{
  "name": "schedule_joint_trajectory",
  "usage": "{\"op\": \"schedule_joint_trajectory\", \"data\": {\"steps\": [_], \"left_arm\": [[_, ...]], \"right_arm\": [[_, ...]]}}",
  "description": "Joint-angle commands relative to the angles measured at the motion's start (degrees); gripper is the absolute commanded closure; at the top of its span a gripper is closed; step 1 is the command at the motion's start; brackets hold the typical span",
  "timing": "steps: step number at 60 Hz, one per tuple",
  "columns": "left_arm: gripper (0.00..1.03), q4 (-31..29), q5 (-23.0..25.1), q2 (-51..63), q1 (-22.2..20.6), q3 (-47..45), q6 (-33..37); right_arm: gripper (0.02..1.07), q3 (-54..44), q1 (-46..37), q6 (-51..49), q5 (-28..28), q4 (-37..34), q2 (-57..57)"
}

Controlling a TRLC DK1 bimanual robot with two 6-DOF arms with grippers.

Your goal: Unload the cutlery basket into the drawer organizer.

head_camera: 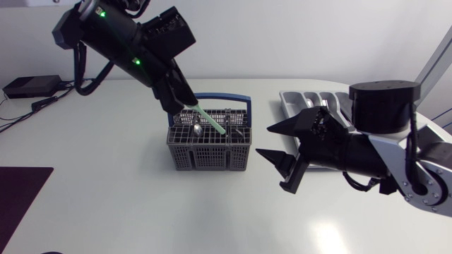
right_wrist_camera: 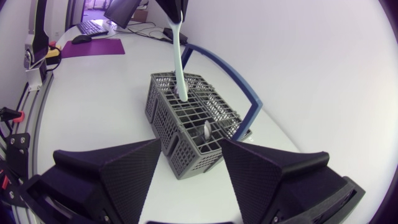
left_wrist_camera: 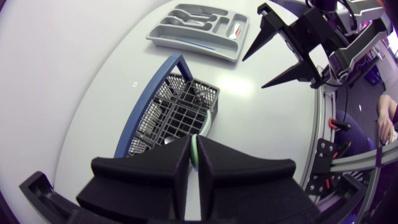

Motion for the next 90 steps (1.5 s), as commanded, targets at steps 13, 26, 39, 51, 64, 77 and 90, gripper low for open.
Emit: {"op": "schedule_joint_trajectory", "data": {"steps": [13, 26, 39, 51, 64, 77, 90], "left_arm": [[1.0, 5.9, 3.7, 8.9, -4.8, 1.9, -15.1], [1.0, 9.5, 5.3, 12.8, -6.4, 5.3, -21.6], [1.0, 10.6, 5.3, 14.3, -7.9, 7.7, -25.4], [1.0, 10.5, 5.3, 14.7, -9.7, 7.8, -26.9], [1.0, 10.4, 5.3, 14.8, -10.2, 7.7, -27.9], [1.0, 10.4, 5.3, 15.4, -11.1, 7.8, -28.6], [1.0, 10.5, 5.3, 15.6, -11.7, 7.8, -29.1]], "right_arm": [[0.4, -2.5, 3.3, 1.0, 8.0, 0.5, -5.6], [0.54, -3.2, 4.2, 1.0, 10.2, 1.6, -5.3], [0.54, -3.3, 5.4, 0.6, 13.6, 4.4, -2.2], [0.53, -3.3, 5.5, 0.0, 16.2, 7.4, -0.8], [0.53, -3.4, 5.6, -0.5, 16.8, 8.2, 0.1], [0.71, -3.6, 5.6, -1.2, 17.3, 8.8, 0.5], [0.78, -3.7, 6.0, -1.3, 17.8, 9.9, 1.4]]}}
